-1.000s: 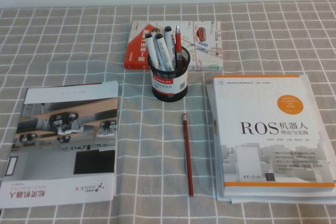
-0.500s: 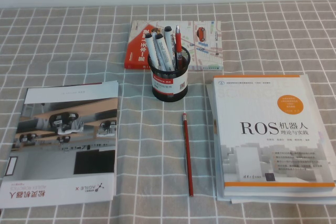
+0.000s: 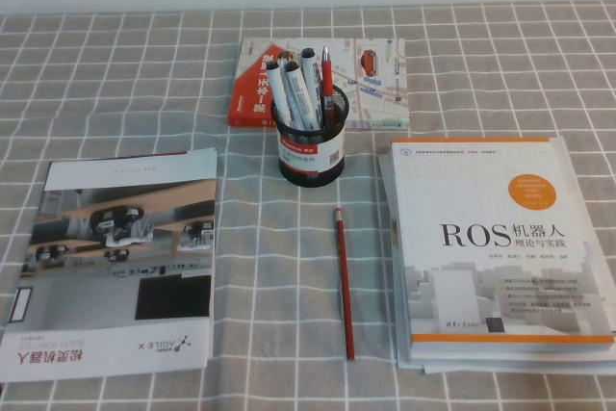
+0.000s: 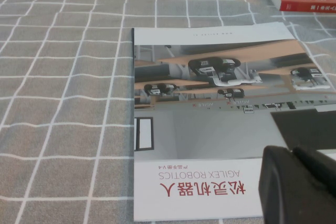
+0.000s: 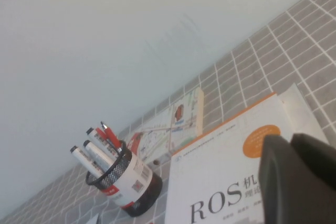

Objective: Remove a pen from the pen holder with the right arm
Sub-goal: 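Take a marker out of the pen holder and lay it on the table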

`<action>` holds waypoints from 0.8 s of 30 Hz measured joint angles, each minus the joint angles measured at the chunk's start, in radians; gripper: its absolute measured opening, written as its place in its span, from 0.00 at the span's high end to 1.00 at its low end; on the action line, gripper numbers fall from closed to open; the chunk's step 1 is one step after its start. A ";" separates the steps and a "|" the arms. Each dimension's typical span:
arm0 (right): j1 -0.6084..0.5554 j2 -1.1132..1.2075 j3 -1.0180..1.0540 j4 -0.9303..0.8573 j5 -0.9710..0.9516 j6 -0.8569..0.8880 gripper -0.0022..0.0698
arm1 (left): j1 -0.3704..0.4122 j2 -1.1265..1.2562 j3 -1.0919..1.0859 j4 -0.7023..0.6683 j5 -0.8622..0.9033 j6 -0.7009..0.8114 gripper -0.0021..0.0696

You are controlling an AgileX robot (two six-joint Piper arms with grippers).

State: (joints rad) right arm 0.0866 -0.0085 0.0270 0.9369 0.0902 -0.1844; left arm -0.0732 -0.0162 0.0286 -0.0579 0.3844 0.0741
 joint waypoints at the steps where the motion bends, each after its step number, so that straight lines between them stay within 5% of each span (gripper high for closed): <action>1: 0.000 0.000 0.000 0.002 -0.004 -0.007 0.99 | 0.000 0.000 0.000 0.000 0.000 0.000 0.98; 11: 0.000 0.000 0.000 0.012 0.003 -0.031 0.99 | 0.000 0.000 0.000 0.000 0.000 0.000 0.98; 24: 0.000 0.242 -0.182 -0.049 0.286 -0.048 0.99 | 0.000 0.000 0.000 0.000 0.000 0.000 0.98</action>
State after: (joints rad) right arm 0.0866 0.2333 -0.1553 0.8876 0.3759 -0.2326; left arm -0.0732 -0.0162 0.0286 -0.0579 0.3844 0.0741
